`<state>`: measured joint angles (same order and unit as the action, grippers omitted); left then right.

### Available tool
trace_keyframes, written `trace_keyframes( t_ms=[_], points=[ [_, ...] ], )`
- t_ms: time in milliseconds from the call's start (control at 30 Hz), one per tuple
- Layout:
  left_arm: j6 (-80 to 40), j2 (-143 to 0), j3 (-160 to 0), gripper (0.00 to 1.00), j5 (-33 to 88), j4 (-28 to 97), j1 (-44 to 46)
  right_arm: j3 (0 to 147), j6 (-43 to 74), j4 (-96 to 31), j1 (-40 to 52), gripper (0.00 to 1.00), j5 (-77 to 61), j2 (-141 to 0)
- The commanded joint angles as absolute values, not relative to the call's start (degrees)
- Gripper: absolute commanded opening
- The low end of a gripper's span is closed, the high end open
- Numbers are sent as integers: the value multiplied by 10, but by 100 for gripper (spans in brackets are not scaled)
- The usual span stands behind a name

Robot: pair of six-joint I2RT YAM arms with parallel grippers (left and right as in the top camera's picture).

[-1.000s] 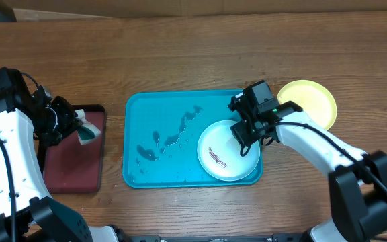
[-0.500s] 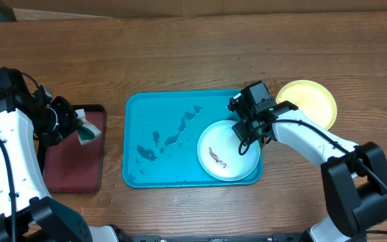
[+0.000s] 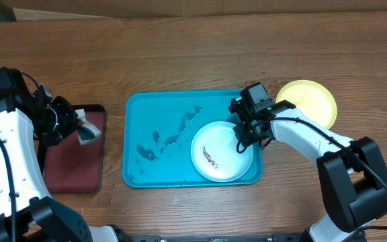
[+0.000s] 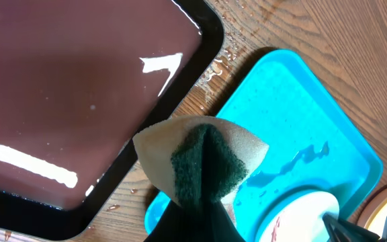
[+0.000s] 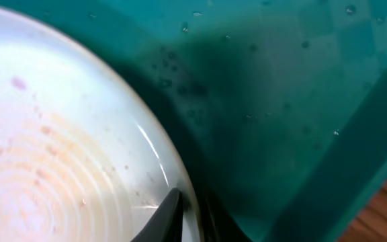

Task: Clean dirty plates on tray and stack at the side
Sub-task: 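Slide the light blue plate toward the tray center with the right gripper, then bring the sponge onto the light blue plate with the left gripper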

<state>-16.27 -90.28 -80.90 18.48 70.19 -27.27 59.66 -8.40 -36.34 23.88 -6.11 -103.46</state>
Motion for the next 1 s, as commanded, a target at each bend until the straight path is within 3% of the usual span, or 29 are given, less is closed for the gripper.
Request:
trace_keyframes(
  t_ms=[0,133,333,633,967],
  points=[
    [-137,-904,-808,4,206,700,-250,592,23,-349,241,4,-126,-1046],
    [-103,-906,-808,4,231,698,-205,592,126,-318,241,4,-216,-1046],
    [-86,-907,-808,4,240,687,-99,592,309,-301,241,4,-222,-1046],
    [-168,-910,-808,4,196,620,59,592,331,-295,284,4,-164,-1047],
    [-181,-985,-808,4,185,614,131,592,352,-249,375,4,-6,-1047]
  ],
)
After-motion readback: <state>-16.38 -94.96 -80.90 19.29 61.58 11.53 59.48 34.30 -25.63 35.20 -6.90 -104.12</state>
